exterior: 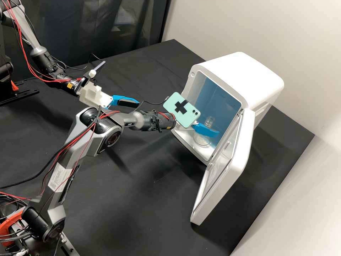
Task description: Take the flask out of the incubator
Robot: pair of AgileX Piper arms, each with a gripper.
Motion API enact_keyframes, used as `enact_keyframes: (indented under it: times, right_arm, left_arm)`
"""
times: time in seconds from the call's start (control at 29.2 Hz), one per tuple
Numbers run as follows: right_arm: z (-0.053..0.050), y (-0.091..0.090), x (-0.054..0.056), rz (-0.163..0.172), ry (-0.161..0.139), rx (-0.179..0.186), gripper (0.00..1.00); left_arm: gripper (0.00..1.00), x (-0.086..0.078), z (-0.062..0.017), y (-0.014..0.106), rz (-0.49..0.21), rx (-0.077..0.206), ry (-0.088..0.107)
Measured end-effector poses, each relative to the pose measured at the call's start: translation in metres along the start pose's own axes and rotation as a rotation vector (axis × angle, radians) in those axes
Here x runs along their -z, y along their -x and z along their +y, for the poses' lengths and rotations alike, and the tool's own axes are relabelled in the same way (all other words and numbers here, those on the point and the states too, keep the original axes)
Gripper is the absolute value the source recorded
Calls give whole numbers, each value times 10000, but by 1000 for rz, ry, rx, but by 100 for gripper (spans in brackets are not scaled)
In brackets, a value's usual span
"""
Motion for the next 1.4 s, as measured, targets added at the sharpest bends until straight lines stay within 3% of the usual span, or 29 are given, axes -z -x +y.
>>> enact_keyframes:
  times: [0.31,0.51,0.65,0.79,1.1,1.4]
  right_arm:
    - [-62,-133,16,-22,21,17,100]
    - [-13,-171,78,-19,35,7,100]
    - [-39,-226,79,-26,45,20,100]
    - [-51,-282,61,-37,43,37,100]
    - [25,-400,64,-45,-2,56,100]
    - [28,-521,58,-50,8,63,100]
  left_arm:
    - [100,0,0,0,0,0,0]
    - [100,0,0,0,0,0,0]
    - [100,0,0,0,0,0,0]
    - [100,0,0,0,0,0,0]
    - [100,0,0,0,0,0,0]
    - [100,0,0,0,0,0,0]
